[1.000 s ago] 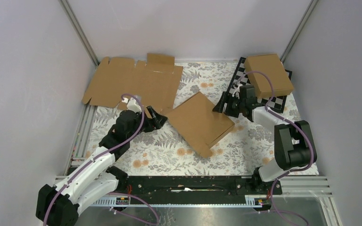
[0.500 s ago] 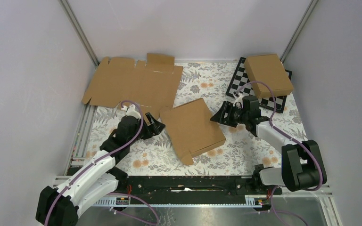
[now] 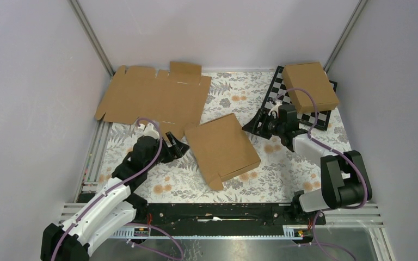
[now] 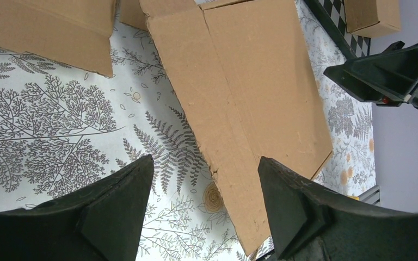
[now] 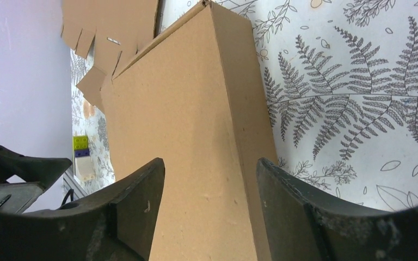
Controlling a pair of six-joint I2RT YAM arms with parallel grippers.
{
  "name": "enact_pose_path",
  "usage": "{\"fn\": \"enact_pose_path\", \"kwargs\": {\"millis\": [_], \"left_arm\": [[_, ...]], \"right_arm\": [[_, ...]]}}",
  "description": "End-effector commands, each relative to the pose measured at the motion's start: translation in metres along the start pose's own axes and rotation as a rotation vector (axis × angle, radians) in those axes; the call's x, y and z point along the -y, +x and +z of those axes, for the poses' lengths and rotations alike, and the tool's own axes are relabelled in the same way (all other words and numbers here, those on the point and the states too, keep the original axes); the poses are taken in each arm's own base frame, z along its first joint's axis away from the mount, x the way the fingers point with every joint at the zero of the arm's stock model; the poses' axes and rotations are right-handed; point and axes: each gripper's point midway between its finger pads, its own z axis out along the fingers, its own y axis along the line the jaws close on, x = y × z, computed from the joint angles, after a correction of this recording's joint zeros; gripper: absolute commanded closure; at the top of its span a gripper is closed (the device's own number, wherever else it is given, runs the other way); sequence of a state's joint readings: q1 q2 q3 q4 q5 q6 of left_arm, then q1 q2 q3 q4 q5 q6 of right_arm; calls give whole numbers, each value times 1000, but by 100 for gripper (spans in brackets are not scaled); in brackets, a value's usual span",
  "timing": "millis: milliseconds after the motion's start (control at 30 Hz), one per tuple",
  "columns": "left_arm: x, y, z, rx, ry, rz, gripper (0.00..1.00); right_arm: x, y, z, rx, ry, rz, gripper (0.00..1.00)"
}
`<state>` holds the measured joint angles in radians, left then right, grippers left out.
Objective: Fold the paper box
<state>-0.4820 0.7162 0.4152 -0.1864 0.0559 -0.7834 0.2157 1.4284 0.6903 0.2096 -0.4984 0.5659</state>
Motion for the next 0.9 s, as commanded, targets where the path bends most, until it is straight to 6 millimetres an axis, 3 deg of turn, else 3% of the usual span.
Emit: {"fn": "enact_pose_path", "kwargs": {"millis": [0, 200, 467, 700, 867], "left_arm": [[7, -9, -2, 40, 34, 16, 25], [4, -11, -2, 45, 16, 25, 25], [4, -12, -1, 29, -2, 40, 25], [3, -11, -3, 29, 2, 37, 25], [-4, -3, -2, 4, -20, 32, 25]], "right_arm": [[-5, -15, 7, 76, -42, -48, 32], [1, -7, 15, 47, -55, -49, 48], [13, 9, 25, -26, -40, -20, 59], [33, 18, 31, -57, 36, -6, 80], [54, 21, 35, -57, 128, -1, 86]]}}
